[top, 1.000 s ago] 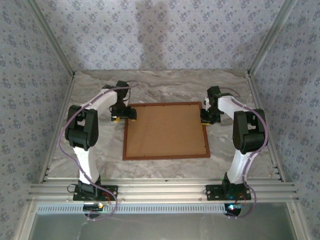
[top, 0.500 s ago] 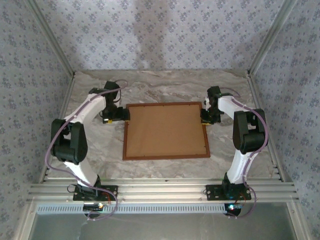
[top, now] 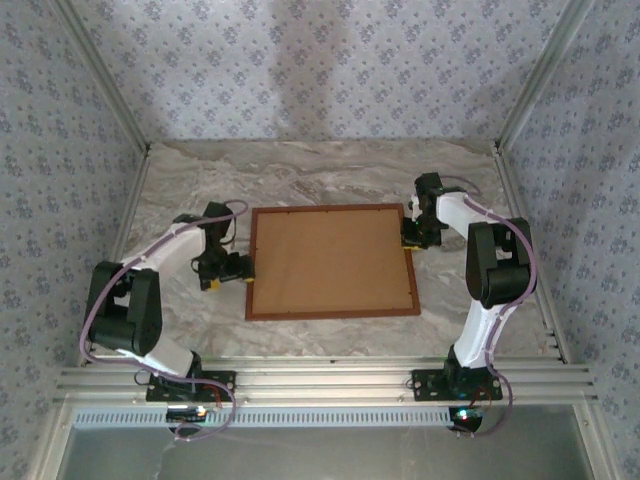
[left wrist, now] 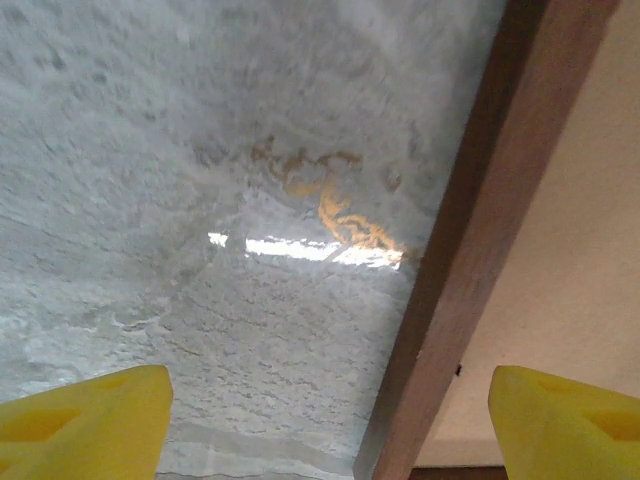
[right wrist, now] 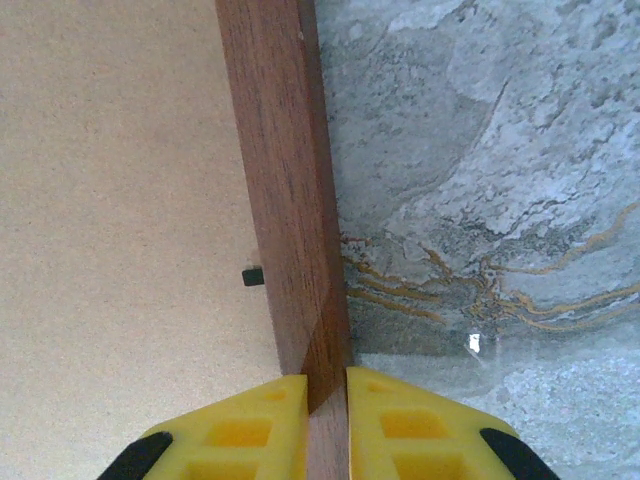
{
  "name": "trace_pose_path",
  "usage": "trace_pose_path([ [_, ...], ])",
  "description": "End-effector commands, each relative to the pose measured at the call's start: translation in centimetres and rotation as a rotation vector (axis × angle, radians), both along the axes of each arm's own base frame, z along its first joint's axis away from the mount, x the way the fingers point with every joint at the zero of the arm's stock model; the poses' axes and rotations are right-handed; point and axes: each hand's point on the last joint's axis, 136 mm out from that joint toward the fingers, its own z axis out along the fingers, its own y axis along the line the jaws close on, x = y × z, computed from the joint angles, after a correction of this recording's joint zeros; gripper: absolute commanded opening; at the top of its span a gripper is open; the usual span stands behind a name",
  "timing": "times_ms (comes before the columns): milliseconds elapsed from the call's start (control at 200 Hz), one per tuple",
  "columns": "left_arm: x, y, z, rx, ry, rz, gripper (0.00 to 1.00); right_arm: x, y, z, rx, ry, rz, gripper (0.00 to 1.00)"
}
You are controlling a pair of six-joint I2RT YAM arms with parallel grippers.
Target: Put the photo into the frame
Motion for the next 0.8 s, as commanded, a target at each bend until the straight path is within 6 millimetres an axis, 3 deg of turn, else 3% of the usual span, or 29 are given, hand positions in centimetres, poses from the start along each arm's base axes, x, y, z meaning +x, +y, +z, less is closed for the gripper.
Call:
trace_pose_path([
  [0, -0.9, -0.2, -0.5, -0.021, 0.014, 0.015, 0.82, -0.8, -0.2, -1.7, -0.009, 0.040, -0.018, 0.17],
  [794, -2.8, -0.1, -2.2, -0.003, 0.063, -0.026, 0.81, -1.2, -0.1, -1.8, -0.005, 0.044, -0.017, 0.18],
])
